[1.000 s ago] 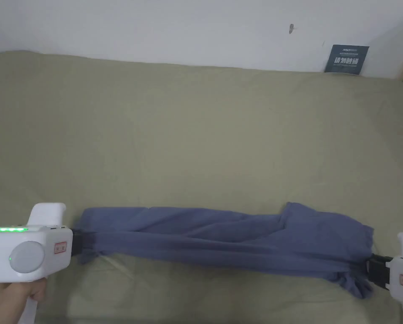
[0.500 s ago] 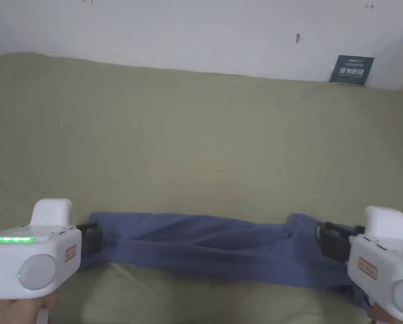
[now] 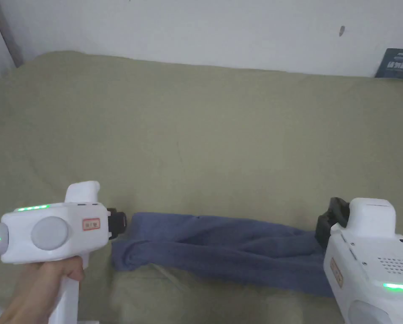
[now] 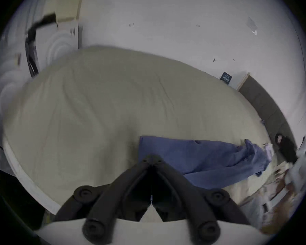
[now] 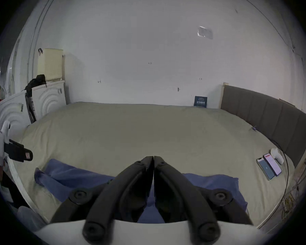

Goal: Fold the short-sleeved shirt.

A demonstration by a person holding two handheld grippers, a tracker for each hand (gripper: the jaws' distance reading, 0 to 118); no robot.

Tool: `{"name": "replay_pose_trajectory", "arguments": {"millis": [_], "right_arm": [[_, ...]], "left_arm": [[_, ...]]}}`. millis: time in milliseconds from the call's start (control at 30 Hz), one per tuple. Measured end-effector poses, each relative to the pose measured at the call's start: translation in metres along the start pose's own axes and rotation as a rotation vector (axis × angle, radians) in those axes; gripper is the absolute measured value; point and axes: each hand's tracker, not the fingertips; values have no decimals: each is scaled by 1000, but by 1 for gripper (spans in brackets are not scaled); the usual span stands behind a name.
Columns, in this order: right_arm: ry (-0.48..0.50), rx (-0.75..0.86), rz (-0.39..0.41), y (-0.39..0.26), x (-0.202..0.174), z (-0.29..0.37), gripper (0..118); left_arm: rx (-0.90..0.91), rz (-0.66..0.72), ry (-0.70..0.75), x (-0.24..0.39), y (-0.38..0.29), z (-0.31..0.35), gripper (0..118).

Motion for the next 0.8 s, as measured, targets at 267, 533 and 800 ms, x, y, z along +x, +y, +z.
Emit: {"name": "replay_pose_trajectory", "arguments": {"millis": [267, 533, 800], "right_arm": [[4, 2, 48, -12, -15, -7, 8], [0, -5, 51, -13, -15, -14, 8], [10, -6, 37, -6, -7, -19, 8]], "left_arm": [[-326, 271, -374, -73, 36, -50, 0], [-374, 245, -458, -72, 32, -58, 118], [-426, 340, -610, -46, 19, -77, 115]]}}
